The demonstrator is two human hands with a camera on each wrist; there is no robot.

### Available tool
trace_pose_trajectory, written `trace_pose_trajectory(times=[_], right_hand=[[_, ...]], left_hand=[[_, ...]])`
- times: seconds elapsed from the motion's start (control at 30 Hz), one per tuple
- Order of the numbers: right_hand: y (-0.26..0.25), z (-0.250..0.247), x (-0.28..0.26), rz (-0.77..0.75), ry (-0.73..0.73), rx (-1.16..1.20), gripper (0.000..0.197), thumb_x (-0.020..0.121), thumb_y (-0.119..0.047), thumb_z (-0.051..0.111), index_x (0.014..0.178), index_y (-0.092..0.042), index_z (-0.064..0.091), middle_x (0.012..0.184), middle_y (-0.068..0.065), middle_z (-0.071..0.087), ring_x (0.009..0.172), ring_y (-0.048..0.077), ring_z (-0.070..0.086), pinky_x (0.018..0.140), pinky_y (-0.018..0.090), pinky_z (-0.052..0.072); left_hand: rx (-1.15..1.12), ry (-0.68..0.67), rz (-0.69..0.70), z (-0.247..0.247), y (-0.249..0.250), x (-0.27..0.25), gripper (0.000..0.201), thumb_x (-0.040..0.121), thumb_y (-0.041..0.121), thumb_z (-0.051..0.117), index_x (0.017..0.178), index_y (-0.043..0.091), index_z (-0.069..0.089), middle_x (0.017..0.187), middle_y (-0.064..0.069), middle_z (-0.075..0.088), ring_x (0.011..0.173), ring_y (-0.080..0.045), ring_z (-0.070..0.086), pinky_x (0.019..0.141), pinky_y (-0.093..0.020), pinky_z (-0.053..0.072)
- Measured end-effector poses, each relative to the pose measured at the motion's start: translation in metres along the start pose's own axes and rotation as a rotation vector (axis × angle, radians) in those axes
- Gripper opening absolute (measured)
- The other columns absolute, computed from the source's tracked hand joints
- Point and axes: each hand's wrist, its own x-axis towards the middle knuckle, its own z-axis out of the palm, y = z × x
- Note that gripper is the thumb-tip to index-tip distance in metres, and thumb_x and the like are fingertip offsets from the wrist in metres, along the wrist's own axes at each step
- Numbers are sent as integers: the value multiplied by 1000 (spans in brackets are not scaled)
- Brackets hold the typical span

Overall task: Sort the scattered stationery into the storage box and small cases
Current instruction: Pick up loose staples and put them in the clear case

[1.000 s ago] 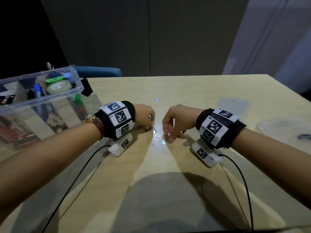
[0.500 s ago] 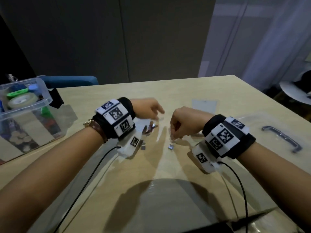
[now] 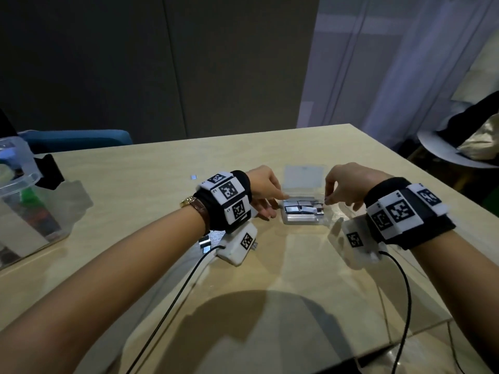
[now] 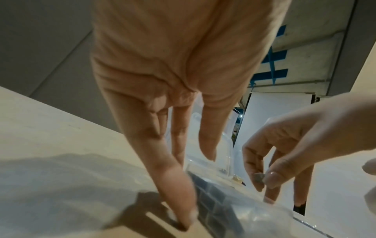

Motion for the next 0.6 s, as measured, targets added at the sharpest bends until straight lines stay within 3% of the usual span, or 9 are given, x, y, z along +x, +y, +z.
trace_pose_trajectory(times=[0.07, 0.13, 0.2, 0.27, 0.33, 0.37, 0.47, 0.53, 0.6], right_hand=[[6, 5, 3, 12, -57, 108, 15, 93, -17, 65, 101, -5, 67, 95, 11, 70, 86, 27, 71, 83, 37, 58], [9, 7, 6, 11, -60, 205, 9, 94, -17, 63, 93, -9, 66, 85, 6, 71, 81, 22, 73, 74, 31, 59], [8, 8, 8, 6, -60, 295, 10, 95, -18, 62, 89, -11, 65, 80, 5, 71, 81, 21, 73, 75, 29, 58], [4, 9, 9, 0, -62, 343, 11, 95, -18, 61, 90, -9, 64, 86, 9, 72, 84, 25, 73, 83, 35, 58], [-1, 12, 12, 3, -17, 380, 11, 96, -18, 60, 93, -8, 63, 85, 6, 67, 83, 27, 73, 78, 33, 59], [-4, 14, 14, 5, 14, 397, 11, 97, -17, 59, 96, -6, 62, 83, 4, 63, 81, 27, 72, 74, 32, 59], [-14, 19, 23, 9, 64, 434, 19, 97, -14, 57, 105, 3, 62, 90, 11, 65, 79, 31, 72, 75, 38, 60], [-24, 20, 29, -2, 86, 432, 22, 97, -14, 56, 107, 5, 62, 96, 19, 68, 76, 33, 72, 78, 43, 60], [-37, 16, 34, -26, 121, 412, 21, 97, -14, 56, 108, 3, 62, 100, 20, 68, 77, 33, 72, 79, 45, 60]], left_hand=[[-32, -28, -29, 1, 2, -1, 29, 96, 10, 58, 116, -12, 57, 86, -21, 67, 60, -22, 69, 61, -32, 61], [-68, -52, -43, -1, 4, -3, 29, 96, 6, 56, 118, -14, 55, 87, -23, 67, 58, -22, 70, 53, -27, 59], [-101, -61, -59, -3, 6, -5, 29, 93, 5, 60, 117, -12, 56, 92, -24, 69, 62, -23, 72, 53, -23, 57], [-106, -71, -69, -3, 8, -8, 31, 89, 5, 66, 114, -12, 59, 97, -25, 70, 73, -25, 73, 63, -26, 60], [-60, -75, -63, -1, 8, -10, 37, 80, 5, 76, 108, -14, 63, 95, -24, 72, 85, -28, 73, 80, -33, 60], [-20, -69, -54, 0, 8, -11, 39, 74, 6, 81, 103, -14, 64, 91, -22, 73, 84, -27, 73, 81, -33, 59], [138, 49, -19, 2, 2, -9, 37, 64, 12, 90, 77, 0, 58, 69, -8, 67, 63, -15, 68, 58, -23, 55], [250, 168, 4, -2, -5, -7, 45, 56, 21, 94, 68, 9, 52, 68, -3, 59, 69, -17, 60, 57, -28, 48], [283, 254, 18, -11, -12, -9, 45, 54, 24, 95, 68, 10, 55, 74, -3, 60, 76, -20, 59, 61, -30, 48]])
